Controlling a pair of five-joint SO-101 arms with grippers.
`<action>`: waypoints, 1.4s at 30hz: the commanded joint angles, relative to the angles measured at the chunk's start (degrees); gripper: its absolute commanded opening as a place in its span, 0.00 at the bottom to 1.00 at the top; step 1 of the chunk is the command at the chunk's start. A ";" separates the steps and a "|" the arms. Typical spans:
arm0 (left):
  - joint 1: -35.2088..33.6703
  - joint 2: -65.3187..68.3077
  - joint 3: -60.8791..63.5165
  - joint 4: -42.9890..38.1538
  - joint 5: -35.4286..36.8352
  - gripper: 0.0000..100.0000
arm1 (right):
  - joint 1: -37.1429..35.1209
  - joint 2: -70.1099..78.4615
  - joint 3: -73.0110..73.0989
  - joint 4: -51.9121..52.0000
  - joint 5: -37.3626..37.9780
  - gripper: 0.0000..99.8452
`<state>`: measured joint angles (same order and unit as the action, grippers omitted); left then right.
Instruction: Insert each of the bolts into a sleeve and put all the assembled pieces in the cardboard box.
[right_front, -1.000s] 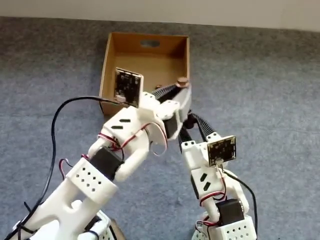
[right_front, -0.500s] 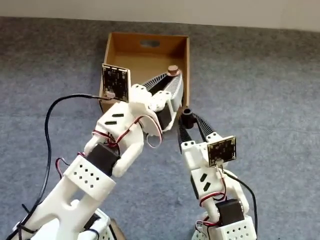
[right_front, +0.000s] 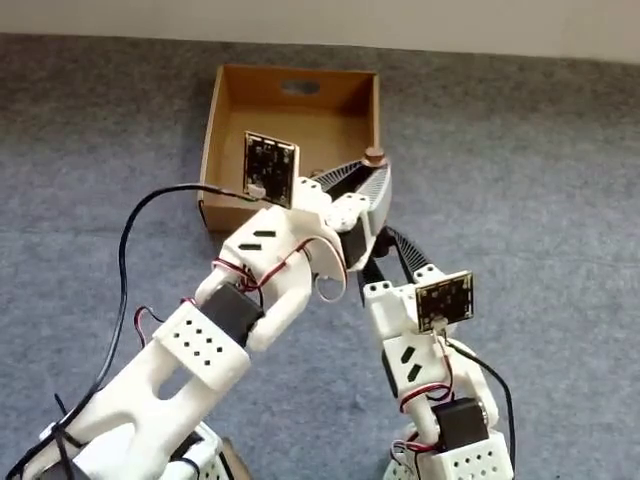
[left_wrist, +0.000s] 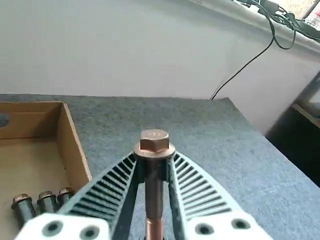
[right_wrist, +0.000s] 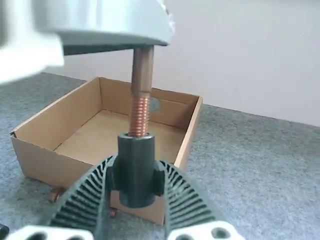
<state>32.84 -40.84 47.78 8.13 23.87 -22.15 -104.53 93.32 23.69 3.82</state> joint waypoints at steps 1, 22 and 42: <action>0.75 -3.03 -0.48 0.88 0.00 0.01 | 0.40 -0.57 -0.84 -1.36 0.62 0.01; 3.38 -3.74 -5.58 25.49 -0.18 0.01 | 3.91 -0.57 -0.92 -1.36 0.62 0.01; 3.82 -3.74 -5.58 26.99 0.00 0.22 | 4.09 -0.57 -0.66 -1.27 0.62 0.01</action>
<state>36.00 -43.38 44.26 34.95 23.96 -18.90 -104.53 93.41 23.69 4.00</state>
